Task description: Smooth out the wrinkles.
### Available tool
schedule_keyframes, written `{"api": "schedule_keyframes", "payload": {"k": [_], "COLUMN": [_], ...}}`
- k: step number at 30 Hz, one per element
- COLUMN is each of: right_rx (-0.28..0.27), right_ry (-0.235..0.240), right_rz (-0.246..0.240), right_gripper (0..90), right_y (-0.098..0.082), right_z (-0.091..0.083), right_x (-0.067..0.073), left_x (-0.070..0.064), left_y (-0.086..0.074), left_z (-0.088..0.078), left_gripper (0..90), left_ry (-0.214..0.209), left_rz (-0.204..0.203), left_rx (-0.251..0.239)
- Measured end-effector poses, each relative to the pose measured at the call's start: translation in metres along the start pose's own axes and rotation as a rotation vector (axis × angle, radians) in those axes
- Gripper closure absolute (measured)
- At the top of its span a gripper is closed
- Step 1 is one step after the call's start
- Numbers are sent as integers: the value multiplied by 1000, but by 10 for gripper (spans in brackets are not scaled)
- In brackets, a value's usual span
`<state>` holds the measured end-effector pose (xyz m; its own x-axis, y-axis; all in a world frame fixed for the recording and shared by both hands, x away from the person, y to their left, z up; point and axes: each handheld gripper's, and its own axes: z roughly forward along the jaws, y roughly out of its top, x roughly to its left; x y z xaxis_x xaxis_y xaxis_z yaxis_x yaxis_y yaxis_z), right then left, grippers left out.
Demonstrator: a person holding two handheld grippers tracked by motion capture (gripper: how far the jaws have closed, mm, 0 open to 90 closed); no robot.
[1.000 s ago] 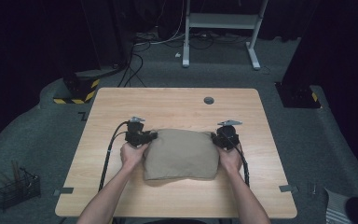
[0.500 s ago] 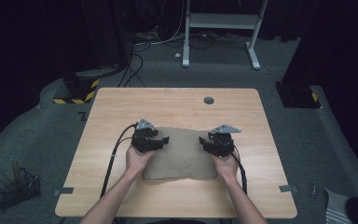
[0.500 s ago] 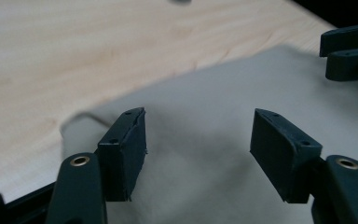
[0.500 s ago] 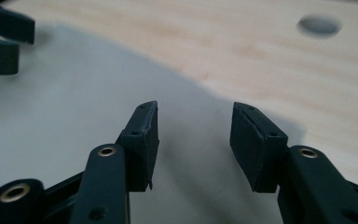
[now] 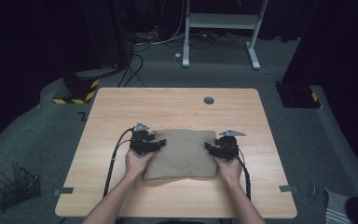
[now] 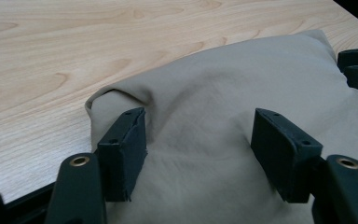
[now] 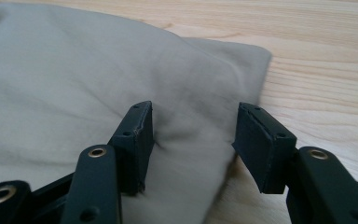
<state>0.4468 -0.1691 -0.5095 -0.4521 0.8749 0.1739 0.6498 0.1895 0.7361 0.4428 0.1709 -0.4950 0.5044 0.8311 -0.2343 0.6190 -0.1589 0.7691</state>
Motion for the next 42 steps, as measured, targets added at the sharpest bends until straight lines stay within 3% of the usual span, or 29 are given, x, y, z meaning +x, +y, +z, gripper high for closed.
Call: {"api": "schedule_keyframes", "payload": {"k": [4, 6, 9, 12, 14, 16, 20, 24, 29, 34, 42], "right_rx": [-39, -72, -70, -45, -39, -62, -76, -54, -44, -21, -10], "right_ry": [-25, -11, 5, -12, -17, -21, -62, -149, -201, -234, -268], "right_rz": [-35, -45, -83, -93, -84, -60, -7, 18, 30, 31, 24], "right_gripper": [468, 462, 459, 457, 452, 452, 450, 444, 435, 425, 405], "right_y": [1, -4, -15, -27, -32, -37, -48, -61, -70, -74, -73], "right_z": [-14, -26, -37, -39, -39, -45, -59, -67, -74, -75, -75], "right_x": [5, 11, 19, 22, 17, 10, -8, -29, -40, -44, -49], "left_x": [-11, -17, -21, -15, -13, -12, 1, 22, 44, 54, 64], "left_y": [-5, -13, -25, -28, -27, -28, -38, -55, -73, -83, -92], "left_z": [-26, -33, -34, -28, -31, -42, -67, -82, -94, -97, -93], "left_gripper": [318, 307, 312, 303, 297, 302, 298, 290, 290, 290, 289], "left_ry": [-3, 1, 24, 13, 18, 26, 39, 122, 209, 287, 346], "left_rz": [19, 43, 90, 53, 40, 45, 2, -24, -72, -59, -70], "left_rx": [-55, -46, -9, 12, -10, -45, -87, -50, -27, 3, 30]}}
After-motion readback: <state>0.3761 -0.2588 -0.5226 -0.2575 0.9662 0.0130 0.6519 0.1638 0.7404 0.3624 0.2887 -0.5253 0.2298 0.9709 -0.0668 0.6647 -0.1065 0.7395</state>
